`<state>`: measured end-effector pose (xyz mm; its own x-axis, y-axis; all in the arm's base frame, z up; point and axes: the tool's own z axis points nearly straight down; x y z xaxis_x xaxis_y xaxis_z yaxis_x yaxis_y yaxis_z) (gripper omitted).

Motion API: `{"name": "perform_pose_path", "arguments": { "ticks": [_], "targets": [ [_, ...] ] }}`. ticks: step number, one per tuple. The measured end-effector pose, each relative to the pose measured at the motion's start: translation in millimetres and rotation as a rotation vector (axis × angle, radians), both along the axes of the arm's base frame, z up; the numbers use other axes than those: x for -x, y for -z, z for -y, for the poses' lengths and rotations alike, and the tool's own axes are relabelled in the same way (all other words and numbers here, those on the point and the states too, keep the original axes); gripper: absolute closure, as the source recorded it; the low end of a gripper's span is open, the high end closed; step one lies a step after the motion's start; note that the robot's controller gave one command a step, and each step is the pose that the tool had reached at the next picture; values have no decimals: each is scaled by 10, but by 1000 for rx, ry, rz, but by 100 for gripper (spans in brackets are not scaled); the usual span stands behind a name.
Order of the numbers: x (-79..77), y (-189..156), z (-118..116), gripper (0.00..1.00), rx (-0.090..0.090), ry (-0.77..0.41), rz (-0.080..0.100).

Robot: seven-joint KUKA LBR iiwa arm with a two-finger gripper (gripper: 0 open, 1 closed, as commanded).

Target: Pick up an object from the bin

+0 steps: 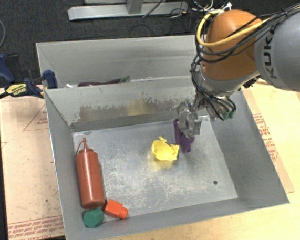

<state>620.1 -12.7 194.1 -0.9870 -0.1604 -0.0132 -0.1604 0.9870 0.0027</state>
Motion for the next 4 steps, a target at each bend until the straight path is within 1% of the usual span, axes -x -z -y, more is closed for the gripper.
{"name": "perform_pose_path", "arguments": {
  "ticks": [1,2,3,4],
  "targets": [
    [2,3,1,0,0,0,-1],
    [2,3,1,0,0,0,-1],
    [-23,95,-21,0,2,-42,5],
    [-82,687,-141,0,3,-179,7]
  ]
}}
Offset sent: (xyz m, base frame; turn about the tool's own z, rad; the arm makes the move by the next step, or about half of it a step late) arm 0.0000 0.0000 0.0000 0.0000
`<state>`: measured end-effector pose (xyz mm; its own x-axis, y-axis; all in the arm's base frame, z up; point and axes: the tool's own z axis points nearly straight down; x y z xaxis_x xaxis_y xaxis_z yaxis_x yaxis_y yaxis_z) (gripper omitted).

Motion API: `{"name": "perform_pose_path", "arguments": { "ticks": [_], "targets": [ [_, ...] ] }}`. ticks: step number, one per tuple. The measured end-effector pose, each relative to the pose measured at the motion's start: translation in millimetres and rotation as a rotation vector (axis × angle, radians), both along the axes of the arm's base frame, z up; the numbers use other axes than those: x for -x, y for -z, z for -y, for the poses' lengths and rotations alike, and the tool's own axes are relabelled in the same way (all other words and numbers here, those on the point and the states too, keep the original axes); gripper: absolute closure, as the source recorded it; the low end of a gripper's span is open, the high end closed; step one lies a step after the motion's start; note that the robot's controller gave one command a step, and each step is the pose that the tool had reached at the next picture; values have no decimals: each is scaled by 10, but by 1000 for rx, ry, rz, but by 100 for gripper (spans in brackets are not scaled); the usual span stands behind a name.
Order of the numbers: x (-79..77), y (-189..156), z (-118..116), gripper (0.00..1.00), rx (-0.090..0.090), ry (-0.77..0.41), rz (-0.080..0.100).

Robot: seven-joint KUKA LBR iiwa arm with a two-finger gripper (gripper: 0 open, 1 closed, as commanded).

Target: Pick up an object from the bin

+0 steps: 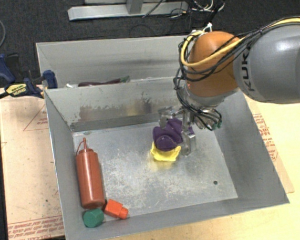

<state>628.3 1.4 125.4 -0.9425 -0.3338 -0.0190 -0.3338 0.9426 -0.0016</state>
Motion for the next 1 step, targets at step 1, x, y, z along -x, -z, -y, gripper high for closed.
{"name": "perform_pose_path", "arguments": {
  "ticks": [1],
  "targets": [
    [-48,547,-442,100,-1,-49,2]
  ]
}}
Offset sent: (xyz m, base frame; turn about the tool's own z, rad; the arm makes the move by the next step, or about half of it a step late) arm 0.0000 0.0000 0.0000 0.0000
